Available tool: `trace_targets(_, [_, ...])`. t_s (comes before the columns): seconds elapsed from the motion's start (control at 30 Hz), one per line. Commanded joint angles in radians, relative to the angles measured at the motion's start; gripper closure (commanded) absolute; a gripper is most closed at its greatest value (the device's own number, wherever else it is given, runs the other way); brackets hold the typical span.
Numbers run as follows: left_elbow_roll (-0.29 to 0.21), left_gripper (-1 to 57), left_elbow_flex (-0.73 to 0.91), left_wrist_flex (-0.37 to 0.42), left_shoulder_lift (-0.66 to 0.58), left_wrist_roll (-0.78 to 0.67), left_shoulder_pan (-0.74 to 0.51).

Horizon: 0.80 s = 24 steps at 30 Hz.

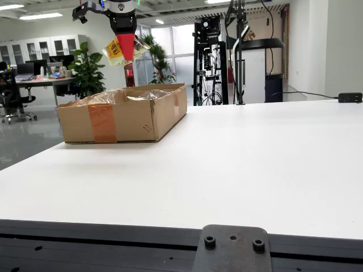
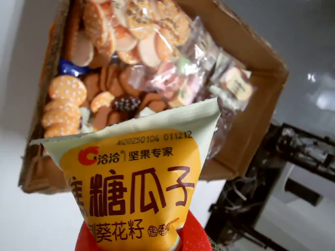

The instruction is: Grasp a snack and put it in the bin.

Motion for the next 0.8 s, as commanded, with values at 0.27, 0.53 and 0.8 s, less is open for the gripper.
trace_targets(0.27, [-0.001, 38.3, -0.081, 0.002, 0.036, 0.126, 0.086])
trace_targets(0.53, [-0.001, 21.7, -0.081, 0.002, 0.034, 0.154, 0.104])
trace_targets(0.8, [-0.007, 20.8, -0.043, 0.004, 0.018, 0.165, 0.073])
